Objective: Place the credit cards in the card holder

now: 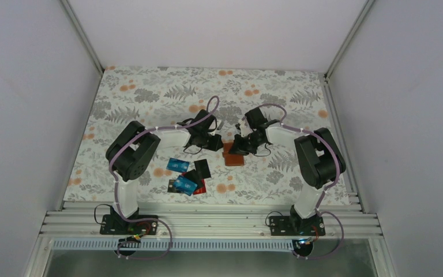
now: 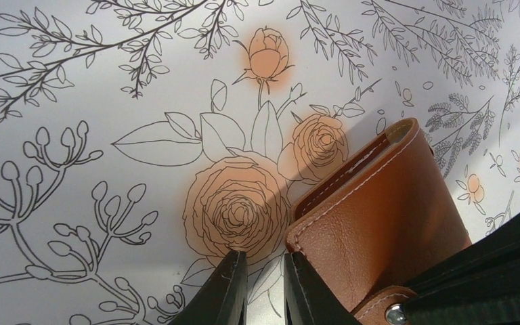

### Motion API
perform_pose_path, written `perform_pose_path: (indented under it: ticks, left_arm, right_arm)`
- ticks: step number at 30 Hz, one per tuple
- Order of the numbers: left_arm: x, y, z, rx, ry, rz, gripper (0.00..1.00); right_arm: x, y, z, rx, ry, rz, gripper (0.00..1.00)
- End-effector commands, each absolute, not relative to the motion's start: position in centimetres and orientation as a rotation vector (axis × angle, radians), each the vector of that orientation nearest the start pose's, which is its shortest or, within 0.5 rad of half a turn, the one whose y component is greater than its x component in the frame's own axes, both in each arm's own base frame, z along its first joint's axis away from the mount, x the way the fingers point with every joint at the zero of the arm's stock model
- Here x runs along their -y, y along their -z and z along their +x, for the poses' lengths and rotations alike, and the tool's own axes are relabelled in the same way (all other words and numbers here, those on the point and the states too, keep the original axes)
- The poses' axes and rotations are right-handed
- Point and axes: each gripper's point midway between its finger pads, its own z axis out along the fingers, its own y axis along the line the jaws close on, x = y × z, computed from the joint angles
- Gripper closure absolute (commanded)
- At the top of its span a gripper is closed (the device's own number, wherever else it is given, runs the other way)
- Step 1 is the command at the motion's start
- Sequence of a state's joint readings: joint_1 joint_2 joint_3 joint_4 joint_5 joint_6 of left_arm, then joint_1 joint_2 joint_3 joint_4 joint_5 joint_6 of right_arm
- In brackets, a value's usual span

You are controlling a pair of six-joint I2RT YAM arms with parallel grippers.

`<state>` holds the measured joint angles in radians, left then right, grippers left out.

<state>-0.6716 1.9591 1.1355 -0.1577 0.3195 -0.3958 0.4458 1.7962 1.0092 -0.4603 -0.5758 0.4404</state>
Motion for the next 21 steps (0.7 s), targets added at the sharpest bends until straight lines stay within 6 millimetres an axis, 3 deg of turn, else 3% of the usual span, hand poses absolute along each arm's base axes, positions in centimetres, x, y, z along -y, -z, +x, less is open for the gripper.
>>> perform_pose_path:
  ticks: [1,11,21]
  left_arm:
    - [33.2,-2.0,33.1,-2.640,0.756,0.522,0.83]
    - [33.1,-1.7,33.2,-2.646,0.737,0.517,0.83]
    - [33.2,-2.1,33.5,-2.636,0.728,0.521,0.83]
  right_arm:
    - [-23.4,-2.7,28.1,-2.960,-0.931,-0.148,0.96]
    - [-24.4,-5.9,29.1,-2.889,-1.004,-0.179,0.96]
    - [-23.3,-4.5,28.8,-2.925,-0.909,-0.150,0.96]
